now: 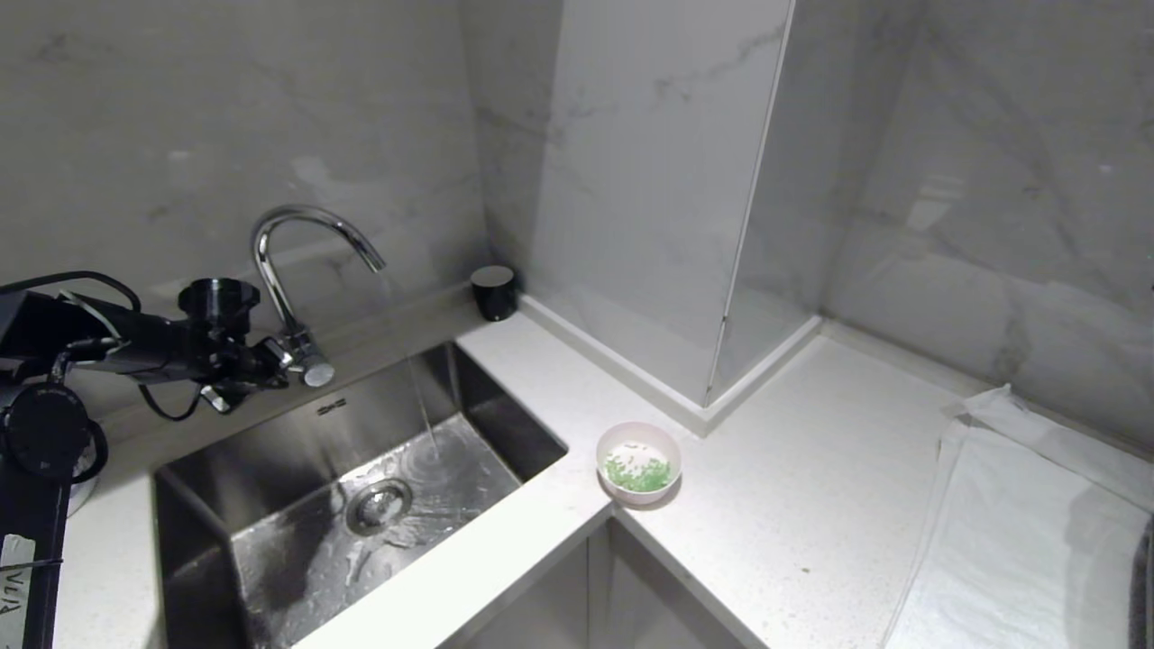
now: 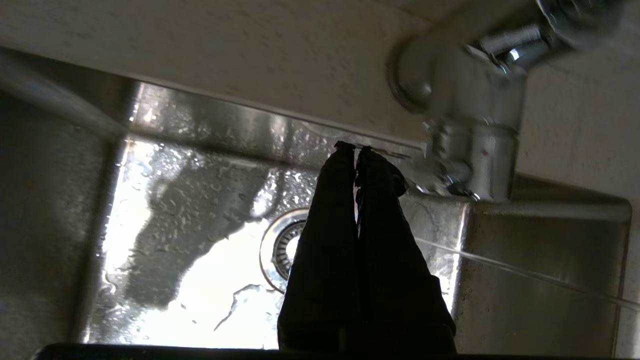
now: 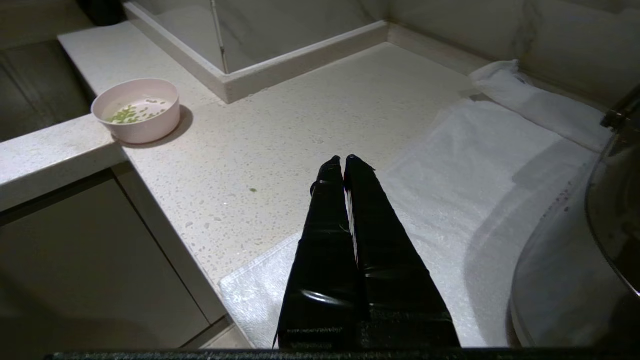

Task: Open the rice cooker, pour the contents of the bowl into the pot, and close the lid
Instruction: Turn off the tap

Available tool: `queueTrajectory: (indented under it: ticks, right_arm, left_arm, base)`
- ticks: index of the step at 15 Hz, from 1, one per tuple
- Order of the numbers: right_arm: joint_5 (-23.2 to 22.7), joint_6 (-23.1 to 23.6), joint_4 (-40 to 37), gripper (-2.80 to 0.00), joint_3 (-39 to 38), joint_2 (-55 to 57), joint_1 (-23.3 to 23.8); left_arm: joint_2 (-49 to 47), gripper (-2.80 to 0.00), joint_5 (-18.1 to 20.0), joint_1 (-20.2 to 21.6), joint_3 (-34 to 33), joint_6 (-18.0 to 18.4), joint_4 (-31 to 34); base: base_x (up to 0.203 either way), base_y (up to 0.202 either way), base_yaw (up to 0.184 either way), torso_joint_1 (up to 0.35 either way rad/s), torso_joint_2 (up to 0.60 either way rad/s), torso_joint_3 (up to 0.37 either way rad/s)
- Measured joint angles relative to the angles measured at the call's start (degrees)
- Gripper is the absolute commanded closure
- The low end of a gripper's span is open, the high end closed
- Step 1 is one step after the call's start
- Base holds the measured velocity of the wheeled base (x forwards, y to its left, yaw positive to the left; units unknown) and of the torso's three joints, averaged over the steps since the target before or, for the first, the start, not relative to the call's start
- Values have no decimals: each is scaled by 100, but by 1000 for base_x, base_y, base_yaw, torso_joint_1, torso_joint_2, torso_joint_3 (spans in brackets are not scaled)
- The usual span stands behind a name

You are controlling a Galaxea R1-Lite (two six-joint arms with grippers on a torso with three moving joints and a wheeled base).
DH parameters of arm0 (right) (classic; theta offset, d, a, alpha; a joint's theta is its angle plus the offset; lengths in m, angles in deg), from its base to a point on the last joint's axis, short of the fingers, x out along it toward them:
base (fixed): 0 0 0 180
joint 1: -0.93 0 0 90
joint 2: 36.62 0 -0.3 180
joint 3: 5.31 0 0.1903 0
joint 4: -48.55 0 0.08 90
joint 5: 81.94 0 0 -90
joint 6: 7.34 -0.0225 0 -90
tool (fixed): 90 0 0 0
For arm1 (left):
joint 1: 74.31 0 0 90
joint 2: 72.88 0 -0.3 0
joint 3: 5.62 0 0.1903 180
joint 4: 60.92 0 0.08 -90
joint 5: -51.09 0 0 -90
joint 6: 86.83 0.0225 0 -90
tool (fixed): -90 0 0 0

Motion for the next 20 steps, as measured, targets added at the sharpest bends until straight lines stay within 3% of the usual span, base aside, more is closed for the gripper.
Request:
queueTrajectory:
  ticks: [13, 19, 20]
  right_arm:
    - [2, -4, 0, 0, 2, 0, -1]
    - [4, -1, -2, 0, 2, 0, 1]
    - [2, -1, -2, 0, 2, 0, -2]
  left_arm:
    - [-16, 0, -2, -13, 156, -9, -3]
    - [169, 0, 258, -49, -358, -11, 174]
    - [225, -280, 357, -59, -397, -8, 170]
  base:
    - [0, 0, 0, 0, 0, 0]
    - [0, 0, 0, 0, 0, 0]
    - [0, 0, 0, 0, 0, 0]
